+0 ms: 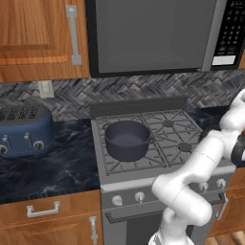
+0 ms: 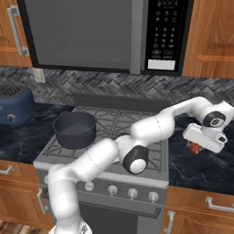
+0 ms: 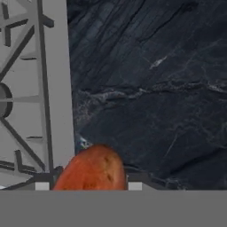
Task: Turn on the burner for the pot on the stove. Wait thirty seconds for the pot to heat up. Then add the sweet potato to the pot.
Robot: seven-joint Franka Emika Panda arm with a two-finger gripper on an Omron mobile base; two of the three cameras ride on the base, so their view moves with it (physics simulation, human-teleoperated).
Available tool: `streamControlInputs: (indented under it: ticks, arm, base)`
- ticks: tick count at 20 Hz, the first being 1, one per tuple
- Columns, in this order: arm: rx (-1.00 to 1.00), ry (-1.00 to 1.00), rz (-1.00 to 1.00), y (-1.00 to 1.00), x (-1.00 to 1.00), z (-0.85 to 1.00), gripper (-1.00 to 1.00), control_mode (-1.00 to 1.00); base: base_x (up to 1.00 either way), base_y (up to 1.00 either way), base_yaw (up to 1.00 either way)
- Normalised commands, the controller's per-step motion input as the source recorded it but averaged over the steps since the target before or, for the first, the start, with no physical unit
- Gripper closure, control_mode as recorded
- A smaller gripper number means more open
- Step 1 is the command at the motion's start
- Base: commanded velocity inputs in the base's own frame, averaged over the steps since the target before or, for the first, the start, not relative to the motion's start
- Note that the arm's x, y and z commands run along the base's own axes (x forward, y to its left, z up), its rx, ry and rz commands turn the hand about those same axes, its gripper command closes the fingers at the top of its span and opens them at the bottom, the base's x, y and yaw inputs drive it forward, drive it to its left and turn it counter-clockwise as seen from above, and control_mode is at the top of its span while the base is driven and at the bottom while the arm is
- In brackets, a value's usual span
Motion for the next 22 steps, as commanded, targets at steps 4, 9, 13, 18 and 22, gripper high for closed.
streamControlInputs:
  ticks: [4, 9, 13, 18, 22]
  arm:
    - [0.0, -0.15, -0.07, 0.51, -1.0, 0.9, 1.0, -1.0]
    - [0.0, -0.24, -0.07, 0.77, -1.0, 0.73, 1.0, -1.0]
    - [-0.07, -0.2, -0.05, 1.0, -1.0, 0.38, 1.0, -1.0]
    - [-0.14, -0.15, -0.03, 1.0, -1.0, 0.12, 1.0, -1.0]
    - [-0.2, -0.12, 0.0, 1.0, -0.93, 0.06, 1.0, -1.0]
  base:
    - [0.0, 0.0, 0.0]
    - [0.0, 0.0, 0.0]
    - [0.0, 0.0, 0.0]
    - [0.0, 0.0, 0.0]
    - [0.0, 0.0, 0.0]
